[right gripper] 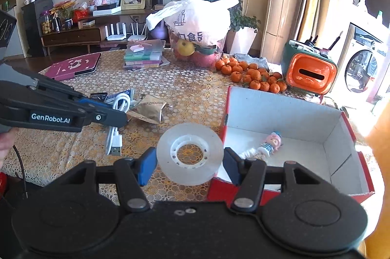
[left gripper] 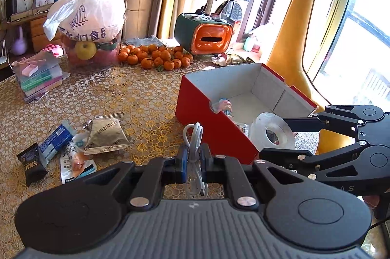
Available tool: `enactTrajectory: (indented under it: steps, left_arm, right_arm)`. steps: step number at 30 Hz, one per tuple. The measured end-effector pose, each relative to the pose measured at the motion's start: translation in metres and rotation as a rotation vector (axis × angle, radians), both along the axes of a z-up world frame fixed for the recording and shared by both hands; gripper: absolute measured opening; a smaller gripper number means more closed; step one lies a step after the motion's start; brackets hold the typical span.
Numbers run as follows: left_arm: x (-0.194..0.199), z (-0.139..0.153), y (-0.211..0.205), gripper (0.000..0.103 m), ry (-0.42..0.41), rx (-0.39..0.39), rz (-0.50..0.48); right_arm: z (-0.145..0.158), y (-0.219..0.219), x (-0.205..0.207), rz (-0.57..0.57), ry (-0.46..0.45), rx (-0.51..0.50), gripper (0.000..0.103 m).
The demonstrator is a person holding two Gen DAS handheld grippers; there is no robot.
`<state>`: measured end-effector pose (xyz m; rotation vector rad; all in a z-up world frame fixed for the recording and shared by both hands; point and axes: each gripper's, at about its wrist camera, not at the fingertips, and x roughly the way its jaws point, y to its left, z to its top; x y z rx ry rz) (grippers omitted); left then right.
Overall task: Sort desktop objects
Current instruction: 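Carry the white cable and tape roll with both tools over the shoebox, then lower the white cable and tape roll into the shoebox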
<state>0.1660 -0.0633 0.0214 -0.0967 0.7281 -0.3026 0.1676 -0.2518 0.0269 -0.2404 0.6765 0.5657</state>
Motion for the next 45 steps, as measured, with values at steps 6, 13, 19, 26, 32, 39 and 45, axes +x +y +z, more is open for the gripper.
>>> enactTrajectory:
  steps: [6, 13, 19, 26, 32, 39, 45]
  left_arm:
    - [0.012, 0.006, -0.023, 0.009, -0.003, -0.007, -0.037]
    - [0.028, 0.017, -0.047, 0.009, -0.012, -0.016, -0.075]
    - [0.044, 0.023, -0.065, 0.009, -0.003, -0.032, -0.112]
    - [0.061, 0.022, -0.09, 0.009, 0.011, -0.01, -0.155]
    - [0.077, 0.018, -0.107, 0.009, 0.03, -0.007, -0.175]
    - [0.099, 0.011, -0.125, 0.009, 0.058, 0.023, -0.196]
    - [0.119, -0.003, -0.138, 0.009, 0.099, 0.048, -0.219]
  right_arm:
    - [0.004, -0.025, 0.009, -0.039, -0.01, 0.001, 0.058]
    - [0.006, -0.051, 0.022, -0.083, -0.013, -0.001, 0.058]
    - [0.007, -0.071, 0.035, -0.116, -0.014, -0.014, 0.058]
    - [0.004, -0.096, 0.05, -0.168, -0.01, -0.02, 0.058]
    - [0.0, -0.11, 0.062, -0.198, -0.003, -0.022, 0.058]
    - [-0.002, -0.117, 0.08, -0.203, 0.006, -0.037, 0.058]
    - [-0.008, -0.123, 0.103, -0.227, 0.03, -0.032, 0.058]
